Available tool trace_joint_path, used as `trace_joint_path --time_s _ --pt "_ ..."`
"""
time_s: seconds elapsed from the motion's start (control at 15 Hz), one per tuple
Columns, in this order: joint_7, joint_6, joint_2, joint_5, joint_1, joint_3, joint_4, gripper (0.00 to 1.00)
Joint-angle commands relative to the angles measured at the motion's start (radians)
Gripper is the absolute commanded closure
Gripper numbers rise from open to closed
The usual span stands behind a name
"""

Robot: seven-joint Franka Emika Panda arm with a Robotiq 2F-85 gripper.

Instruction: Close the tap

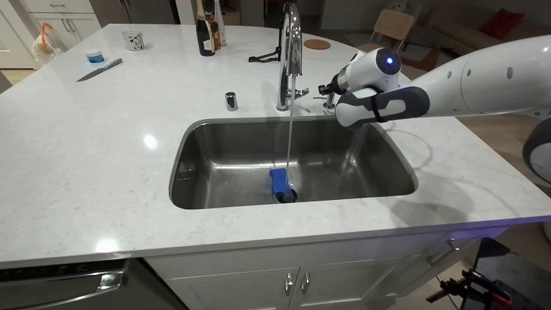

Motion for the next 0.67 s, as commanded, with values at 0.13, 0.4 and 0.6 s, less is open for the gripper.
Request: trace_joint_path --time_s 0.13,0.4,0.6 --pt "0.028 0.006 0.048 -0.038 -0.064 0.069 0.092 1.00" --pt "0.027 0.005 0.078 -0.043 -0.076 0.076 0.122 1.00" --pt "0.009 0.015 0.103 -0.015 -0.067 0.064 0.142 1.00"
